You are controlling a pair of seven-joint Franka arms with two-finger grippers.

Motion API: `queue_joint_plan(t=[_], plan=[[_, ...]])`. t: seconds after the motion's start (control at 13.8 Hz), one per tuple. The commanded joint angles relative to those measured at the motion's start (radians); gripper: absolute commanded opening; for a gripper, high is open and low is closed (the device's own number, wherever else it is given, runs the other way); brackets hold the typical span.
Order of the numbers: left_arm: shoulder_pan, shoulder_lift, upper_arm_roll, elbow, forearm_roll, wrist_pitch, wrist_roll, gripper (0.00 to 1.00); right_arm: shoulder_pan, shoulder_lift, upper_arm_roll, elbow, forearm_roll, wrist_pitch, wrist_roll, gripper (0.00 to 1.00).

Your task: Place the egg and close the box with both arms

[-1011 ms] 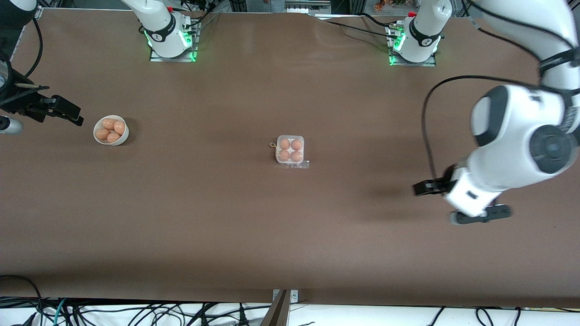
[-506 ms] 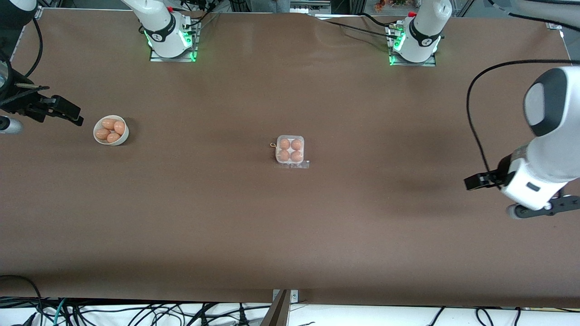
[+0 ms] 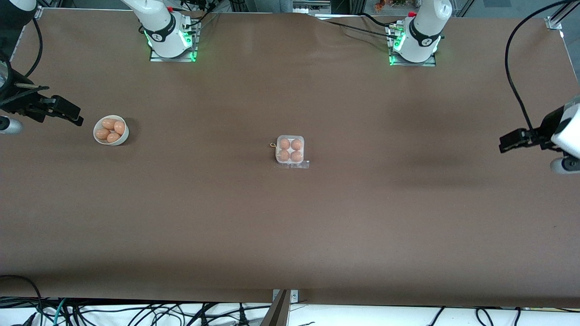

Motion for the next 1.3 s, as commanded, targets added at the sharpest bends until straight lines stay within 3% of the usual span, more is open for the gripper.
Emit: queue_joint_plan(t=[0.0,0.22,1.01,1.23], plan=[[0.006,-0.131,-0.038,-0.205,0.007,0.115,0.016,1.00,-0.011,0.004,0.009,0.022,-0.006,-0.021,-0.007,1.00],[0.009,-0.162,-0.053,-0.247,-0.045,0.126,0.014,1.00,-0.011,0.004,0.009,0.022,-0.006,-0.021,-0.005,1.00],[0.027,-0.179,-0.067,-0.273,-0.051,0.140,0.016,1.00,-0.011,0.006,0.009,0.022,-0.004,-0.019,-0.004,1.00],[0.090,-0.179,-0.137,-0.278,-0.049,0.140,0.017,1.00,-0.011,0.006,0.009,0.022,-0.004,-0.019,-0.004,1.00]])
